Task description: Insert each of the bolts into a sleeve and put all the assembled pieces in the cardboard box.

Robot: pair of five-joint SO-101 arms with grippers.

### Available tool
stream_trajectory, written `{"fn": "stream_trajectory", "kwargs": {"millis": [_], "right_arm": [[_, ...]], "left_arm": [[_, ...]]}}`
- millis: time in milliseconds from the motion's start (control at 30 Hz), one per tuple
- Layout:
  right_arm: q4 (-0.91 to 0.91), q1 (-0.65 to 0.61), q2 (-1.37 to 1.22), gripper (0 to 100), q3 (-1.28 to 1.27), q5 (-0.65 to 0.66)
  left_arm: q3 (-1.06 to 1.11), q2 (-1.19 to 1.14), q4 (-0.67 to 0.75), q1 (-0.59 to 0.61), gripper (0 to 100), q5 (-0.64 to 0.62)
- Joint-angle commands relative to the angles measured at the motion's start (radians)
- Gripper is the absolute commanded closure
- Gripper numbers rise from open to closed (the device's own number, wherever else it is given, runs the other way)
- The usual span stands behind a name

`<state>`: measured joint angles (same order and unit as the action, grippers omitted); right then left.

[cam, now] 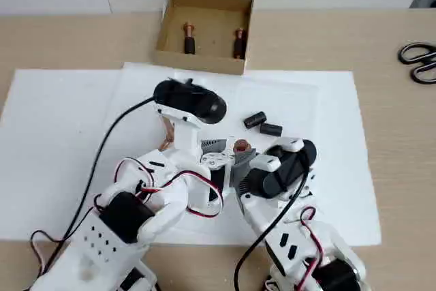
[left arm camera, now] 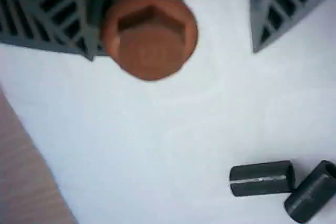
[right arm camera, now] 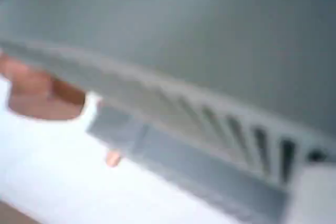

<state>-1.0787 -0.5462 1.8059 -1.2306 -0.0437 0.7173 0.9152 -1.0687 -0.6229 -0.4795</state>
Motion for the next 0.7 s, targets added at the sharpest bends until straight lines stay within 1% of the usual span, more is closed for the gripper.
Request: {"fn": "stream_trajectory", "kwargs": {"millis": [0,100,167,200,300,367,467,500,667], "right_arm": [[0.027,-0.001,0.007,99.5,0.011,-0.005],[0.027,0.022,0.002,99.5,0.009,-0.003],[0.027,0.093,-0.001,99.5,0.009,-0.003],[0.025,0.137,-0.008,99.5,0.014,-0.002],[0.018,0.263,-0.070,99.5,0.037,0.002],[-0.008,0.305,-0.162,99.4,0.083,0.020],[-0.018,0.303,-0.352,99.2,0.219,0.074],[-0.007,0.303,-0.421,99.1,0.281,0.077],[0.134,0.303,-0.819,99.1,0.608,0.075]], "left_arm": [[-0.125,0.012,-0.077,0.043,82,0.003],[-0.242,0.012,-0.192,0.103,79,0.005],[-0.321,0.011,-0.276,0.170,75,0.011],[-0.355,0.011,-0.319,0.212,74,0.034],[-0.417,0.008,-0.425,0.354,73,0.166],[-0.414,0.006,-0.480,0.470,73,0.296],[-0.352,0.006,-0.496,0.649,73,0.560],[-0.331,0.011,-0.494,0.690,73,0.605],[-0.288,0.014,-0.500,0.809,73,0.611]]}}
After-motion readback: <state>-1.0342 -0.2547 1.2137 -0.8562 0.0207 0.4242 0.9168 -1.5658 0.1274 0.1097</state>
